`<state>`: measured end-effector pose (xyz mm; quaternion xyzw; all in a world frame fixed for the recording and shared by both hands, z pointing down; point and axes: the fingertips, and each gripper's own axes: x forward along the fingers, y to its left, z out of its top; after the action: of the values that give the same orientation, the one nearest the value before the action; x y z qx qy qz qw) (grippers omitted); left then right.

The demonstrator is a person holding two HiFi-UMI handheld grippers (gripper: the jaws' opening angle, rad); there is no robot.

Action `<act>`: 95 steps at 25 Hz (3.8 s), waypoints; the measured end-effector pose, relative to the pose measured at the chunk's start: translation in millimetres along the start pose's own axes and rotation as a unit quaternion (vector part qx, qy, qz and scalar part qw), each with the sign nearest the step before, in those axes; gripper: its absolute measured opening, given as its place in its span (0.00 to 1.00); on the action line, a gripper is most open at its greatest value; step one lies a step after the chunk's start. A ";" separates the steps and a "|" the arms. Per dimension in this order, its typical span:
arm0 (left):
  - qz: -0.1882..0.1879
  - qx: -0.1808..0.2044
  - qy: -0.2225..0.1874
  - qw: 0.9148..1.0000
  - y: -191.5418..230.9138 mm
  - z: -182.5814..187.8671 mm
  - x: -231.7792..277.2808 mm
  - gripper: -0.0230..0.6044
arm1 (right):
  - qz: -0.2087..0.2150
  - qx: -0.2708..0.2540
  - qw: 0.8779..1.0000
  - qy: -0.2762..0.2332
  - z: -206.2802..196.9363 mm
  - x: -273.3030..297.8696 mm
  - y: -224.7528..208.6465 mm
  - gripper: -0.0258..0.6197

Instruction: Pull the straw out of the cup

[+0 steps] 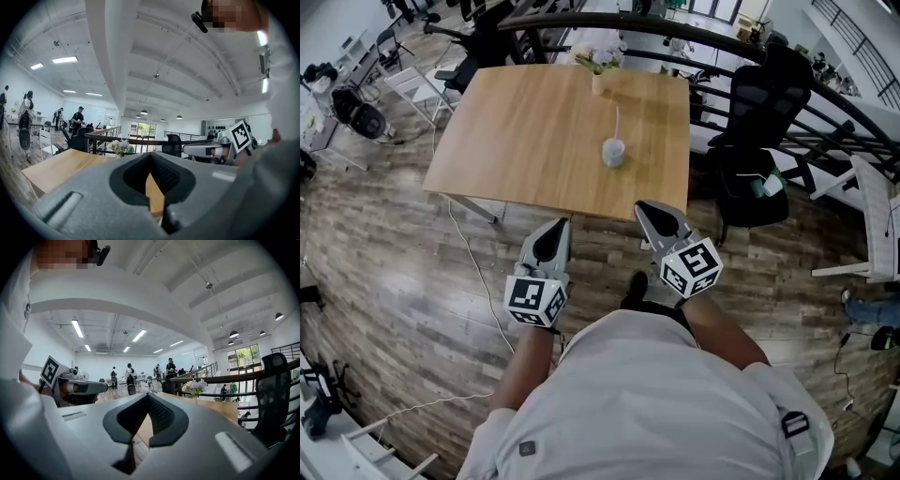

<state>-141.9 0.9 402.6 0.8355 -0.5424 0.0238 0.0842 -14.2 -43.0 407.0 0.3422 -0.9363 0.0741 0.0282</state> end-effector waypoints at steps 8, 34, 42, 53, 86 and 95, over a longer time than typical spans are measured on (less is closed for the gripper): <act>0.005 0.027 0.006 1.000 -21.8 16.1 100.4 0.04 | 0.009 0.004 1.000 -0.009 21.1 9.4 -103.4 0.05; -0.056 -0.008 0.044 0.997 4.8 5.2 270.6 0.04 | -0.042 0.054 0.997 0.036 -0.1 66.2 -242.7 0.05; -0.073 -0.015 0.072 0.995 54.5 -8.7 315.6 0.04 | -0.046 0.078 0.994 0.065 -22.2 128.2 -264.0 0.07; -0.082 -0.029 0.113 0.990 133.2 -40.7 361.0 0.04 | -0.028 0.103 0.986 0.124 -67.2 223.4 -281.2 0.13; -0.110 -0.089 0.194 0.971 201.6 -153.8 427.6 0.04 | -0.025 0.190 0.942 0.275 -241.0 333.5 -313.1 0.20; -0.104 -0.100 0.200 0.969 200.1 -163.1 423.0 0.04 | -0.005 0.199 0.941 0.272 -248.9 344.4 -308.5 0.11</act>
<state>-142.0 -433.2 641.6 0.8529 -0.4244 0.1276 0.2762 -77.9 -455.7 725.3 0.3118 -0.8573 0.3494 0.2137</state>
